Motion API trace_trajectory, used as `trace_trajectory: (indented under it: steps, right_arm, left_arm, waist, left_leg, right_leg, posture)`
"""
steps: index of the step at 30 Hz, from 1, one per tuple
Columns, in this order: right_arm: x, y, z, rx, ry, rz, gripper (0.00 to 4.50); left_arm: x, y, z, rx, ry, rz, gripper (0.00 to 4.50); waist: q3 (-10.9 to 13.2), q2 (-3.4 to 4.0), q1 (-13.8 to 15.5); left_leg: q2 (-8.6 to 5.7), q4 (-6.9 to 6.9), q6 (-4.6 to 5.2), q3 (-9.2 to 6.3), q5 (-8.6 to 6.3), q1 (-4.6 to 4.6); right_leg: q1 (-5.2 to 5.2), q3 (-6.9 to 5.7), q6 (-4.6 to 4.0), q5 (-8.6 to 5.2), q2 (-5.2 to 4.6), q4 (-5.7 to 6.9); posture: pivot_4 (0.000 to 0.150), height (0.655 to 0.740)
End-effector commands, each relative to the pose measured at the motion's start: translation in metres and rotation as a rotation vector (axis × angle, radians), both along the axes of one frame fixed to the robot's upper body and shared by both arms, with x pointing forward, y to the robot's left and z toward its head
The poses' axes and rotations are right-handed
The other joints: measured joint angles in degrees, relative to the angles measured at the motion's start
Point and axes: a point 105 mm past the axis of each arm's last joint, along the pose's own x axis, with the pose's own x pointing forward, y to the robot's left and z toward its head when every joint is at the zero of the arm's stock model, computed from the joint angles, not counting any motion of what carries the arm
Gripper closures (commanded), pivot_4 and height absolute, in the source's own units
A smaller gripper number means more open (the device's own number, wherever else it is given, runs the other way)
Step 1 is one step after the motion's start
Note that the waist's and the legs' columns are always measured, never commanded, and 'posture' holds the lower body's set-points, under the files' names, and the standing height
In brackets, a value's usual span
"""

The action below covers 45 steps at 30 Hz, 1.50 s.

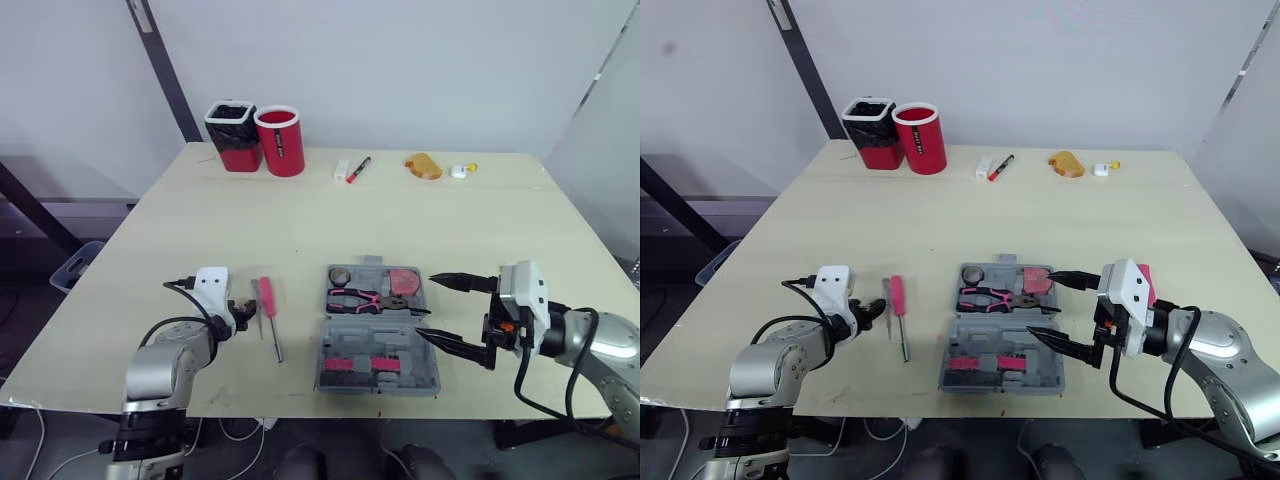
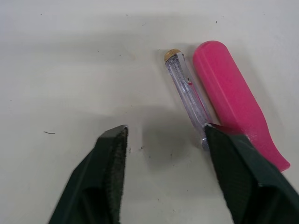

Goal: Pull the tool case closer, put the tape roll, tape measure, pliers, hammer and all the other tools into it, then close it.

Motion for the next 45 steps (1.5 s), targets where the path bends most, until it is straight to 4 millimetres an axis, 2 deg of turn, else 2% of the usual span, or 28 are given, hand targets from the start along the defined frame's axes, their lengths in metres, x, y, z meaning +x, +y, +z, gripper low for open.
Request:
trace_trajectory:
  steps: [1,23,26,28,29,31,38,45]
  right_arm:
    - [-0.003,0.001,0.010,0.002,-0.048,0.010,0.00]
    - [-0.001,0.000,0.009,-0.006,-0.049,-0.005,0.00]
    - [0.000,0.000,0.009,-0.005,-0.049,-0.006,0.00]
    - [0.000,0.000,0.008,-0.004,-0.049,-0.005,0.00]
    - [0.000,0.001,0.008,-0.004,-0.048,-0.005,0.00]
    - [0.000,0.001,0.008,0.000,-0.047,-0.004,0.00]
    - [-0.007,0.005,0.009,0.008,-0.044,0.046,0.00]
    - [-0.016,0.007,0.005,-0.016,-0.017,0.120,0.00]
  left_arm:
    - [0.005,-0.002,0.004,0.020,-0.022,-0.006,1.54]
    - [0.020,-0.017,-0.010,0.012,0.020,-0.031,1.54]
    - [0.021,-0.020,-0.013,0.008,0.038,-0.055,2.32]
    - [0.021,-0.019,-0.014,0.007,0.041,-0.061,3.12]
    - [0.021,-0.018,-0.015,0.009,0.043,-0.065,3.69]
    - [0.021,-0.015,-0.015,0.012,0.043,-0.069,4.41]
    - [0.008,-0.004,-0.004,-0.008,-0.015,-0.110,4.44]
    - [-0.031,0.009,0.008,-0.007,-0.036,-0.140,4.44]
  waist:
    - [0.0,0.00,0.0]
    - [0.0,0.01,0.0]
    - [0.0,0.02,0.1]
    - [0.0,0.02,0.2]
    - [0.0,0.02,0.2]
    - [0.0,0.02,0.3]
    - [0.0,0.02,-0.1]
    - [0.0,0.01,-0.4]
  left_leg:
    - [0.00,0.00,0.00,0.00,0.00,0.00]
    - [-0.06,0.07,0.00,-0.06,0.01,0.05]
    - [-0.09,0.08,0.00,-0.06,0.01,0.05]
    - [-0.11,0.08,0.01,-0.07,0.01,0.05]
    - [-0.13,0.08,0.00,-0.07,0.01,0.05]
    - [-0.15,0.08,0.01,-0.07,0.01,0.05]
    - [-0.14,0.07,0.00,-0.08,0.00,0.05]
    - [0.14,0.05,0.00,-0.08,0.00,0.04]
  right_leg:
    - [0.00,0.00,0.00,0.00,0.00,0.00]
    - [0.05,-0.02,0.04,0.02,0.01,0.10]
    - [0.05,-0.01,0.04,0.02,0.00,0.12]
    - [0.05,-0.01,0.04,0.02,0.00,0.12]
    - [0.05,0.00,0.04,0.02,-0.02,0.12]
    - [0.05,0.00,0.05,0.02,-0.02,0.12]
    - [0.05,0.02,0.04,0.02,-0.03,0.11]
    - [0.02,-0.03,-0.11,-0.06,-0.03,0.09]
  posture:
    - [0.150,0.7400]
    - [0.150,0.7400]
    - [0.150,0.7400]
    - [0.150,0.7400]
    - [0.150,0.7400]
    - [0.150,0.7400]
    - [0.150,0.7400]
    - [0.150,0.7400]
